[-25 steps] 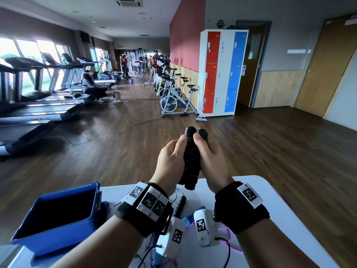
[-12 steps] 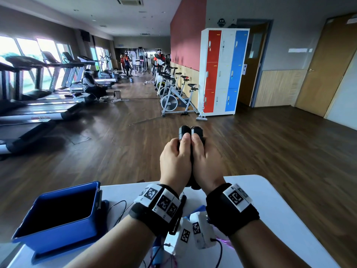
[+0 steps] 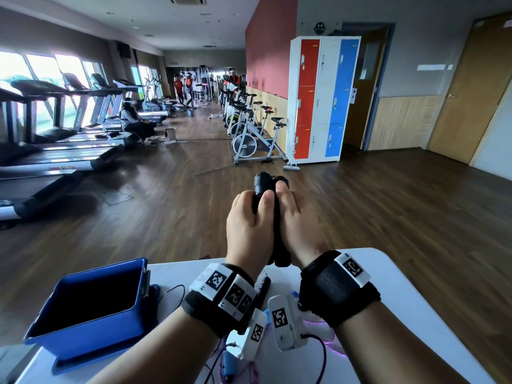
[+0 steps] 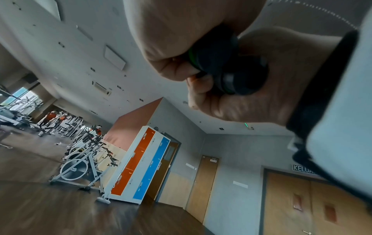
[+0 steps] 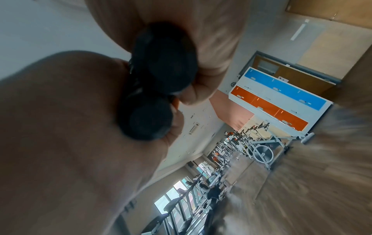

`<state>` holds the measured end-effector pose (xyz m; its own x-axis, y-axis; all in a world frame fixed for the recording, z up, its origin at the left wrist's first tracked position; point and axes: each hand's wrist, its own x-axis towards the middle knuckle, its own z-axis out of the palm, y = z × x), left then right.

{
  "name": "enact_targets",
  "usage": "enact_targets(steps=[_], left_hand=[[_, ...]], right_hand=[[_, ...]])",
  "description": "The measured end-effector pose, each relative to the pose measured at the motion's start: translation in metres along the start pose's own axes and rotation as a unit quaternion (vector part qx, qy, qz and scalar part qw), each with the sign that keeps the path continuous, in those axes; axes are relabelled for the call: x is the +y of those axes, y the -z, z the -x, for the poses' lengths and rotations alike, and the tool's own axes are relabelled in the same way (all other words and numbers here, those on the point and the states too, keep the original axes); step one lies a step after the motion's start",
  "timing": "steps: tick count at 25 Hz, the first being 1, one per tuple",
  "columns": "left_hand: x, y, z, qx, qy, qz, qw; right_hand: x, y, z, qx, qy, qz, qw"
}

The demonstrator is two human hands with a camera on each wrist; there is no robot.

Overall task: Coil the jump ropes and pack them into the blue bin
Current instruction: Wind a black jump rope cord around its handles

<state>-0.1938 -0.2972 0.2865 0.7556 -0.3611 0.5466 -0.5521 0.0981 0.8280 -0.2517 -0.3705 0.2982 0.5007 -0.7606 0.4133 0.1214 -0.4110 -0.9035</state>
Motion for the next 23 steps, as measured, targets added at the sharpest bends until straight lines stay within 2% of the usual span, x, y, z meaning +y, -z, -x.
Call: enact_targets(steps=[4, 6, 8, 10, 11, 14, 17, 19, 23], left_hand=[[0.001, 0.001, 0.0, -0.018, 0.04, 0.008, 0.999], [0.003, 0.004, -0.005, -0.029, 0.061, 0.022, 0.998], [0.004, 0.006, -0.011, -0.022, 0.114, 0.148, 0.982], [0.004, 0.008, -0.015, -0.022, 0.174, 0.264, 0.948], [0.002, 0.007, -0.016, -0.021, 0.174, 0.265, 0.948], [-0.006, 0.005, -0.02, -0.036, 0.135, 0.188, 0.972], [-0.004, 0.01, -0.019, -0.076, 0.166, 0.195, 0.964], [0.002, 0.013, -0.015, -0.061, 0.197, 0.217, 0.954], [0.008, 0.005, -0.007, -0.062, 0.173, 0.154, 0.971]], right_hand=[[0.004, -0.001, 0.001, 0.007, 0.039, 0.053, 0.998], [0.005, 0.003, 0.001, -0.009, -0.006, -0.032, 0.999], [0.003, 0.01, 0.003, -0.028, -0.086, -0.146, 0.985], [0.0, 0.012, 0.008, -0.053, -0.102, -0.169, 0.979], [-0.002, 0.011, 0.011, -0.063, -0.099, -0.172, 0.978], [-0.01, 0.007, 0.016, -0.07, -0.088, -0.201, 0.973], [-0.011, 0.006, 0.013, -0.048, -0.065, -0.155, 0.985], [-0.007, 0.005, 0.01, -0.036, -0.052, -0.146, 0.987], [-0.002, 0.0, 0.008, -0.017, -0.037, -0.058, 0.997]])
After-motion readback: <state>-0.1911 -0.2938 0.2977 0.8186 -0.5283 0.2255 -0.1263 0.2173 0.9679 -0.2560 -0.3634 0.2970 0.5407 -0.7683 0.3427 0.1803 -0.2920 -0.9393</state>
